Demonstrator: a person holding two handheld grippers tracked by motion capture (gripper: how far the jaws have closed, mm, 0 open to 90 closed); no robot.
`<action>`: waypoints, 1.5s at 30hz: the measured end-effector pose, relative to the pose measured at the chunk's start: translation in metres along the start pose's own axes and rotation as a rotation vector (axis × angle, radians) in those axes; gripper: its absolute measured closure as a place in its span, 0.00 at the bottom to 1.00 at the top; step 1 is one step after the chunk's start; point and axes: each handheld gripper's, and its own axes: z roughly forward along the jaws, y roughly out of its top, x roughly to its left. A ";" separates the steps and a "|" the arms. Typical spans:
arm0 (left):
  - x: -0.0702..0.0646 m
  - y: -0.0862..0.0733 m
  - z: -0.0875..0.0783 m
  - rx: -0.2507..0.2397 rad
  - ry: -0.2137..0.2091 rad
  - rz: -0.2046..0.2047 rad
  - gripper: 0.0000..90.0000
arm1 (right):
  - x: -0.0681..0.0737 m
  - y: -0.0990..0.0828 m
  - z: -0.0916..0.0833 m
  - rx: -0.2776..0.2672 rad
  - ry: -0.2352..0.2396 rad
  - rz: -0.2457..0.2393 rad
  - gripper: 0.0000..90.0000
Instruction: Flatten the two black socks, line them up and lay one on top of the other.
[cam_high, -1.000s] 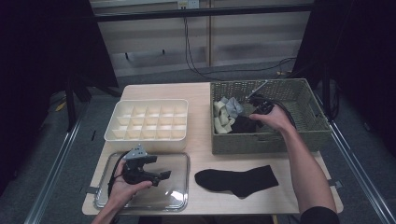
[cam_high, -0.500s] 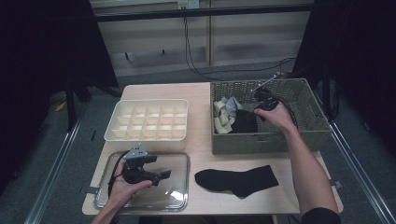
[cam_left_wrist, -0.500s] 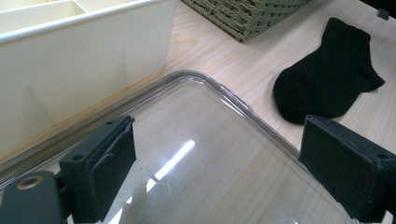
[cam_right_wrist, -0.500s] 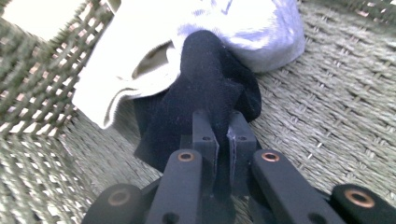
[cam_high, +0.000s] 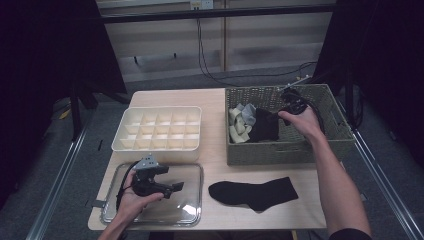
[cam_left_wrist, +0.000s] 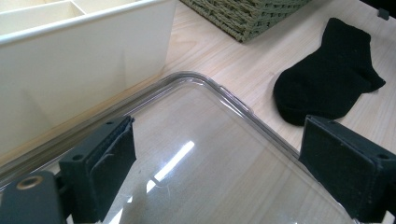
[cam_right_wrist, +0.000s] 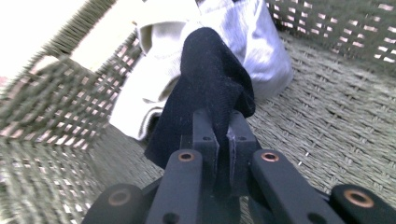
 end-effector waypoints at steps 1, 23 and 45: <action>0.000 0.000 0.000 -0.001 0.000 0.000 0.11 | 0.001 0.000 -0.002 -0.011 0.004 0.002 0.95; 0.000 0.001 0.000 -0.006 -0.001 0.009 0.12 | 0.023 0.005 -0.029 -0.202 0.097 0.001 0.96; -0.001 0.000 0.000 -0.004 0.005 0.014 0.12 | 0.042 0.010 -0.045 -0.286 0.138 -0.025 0.96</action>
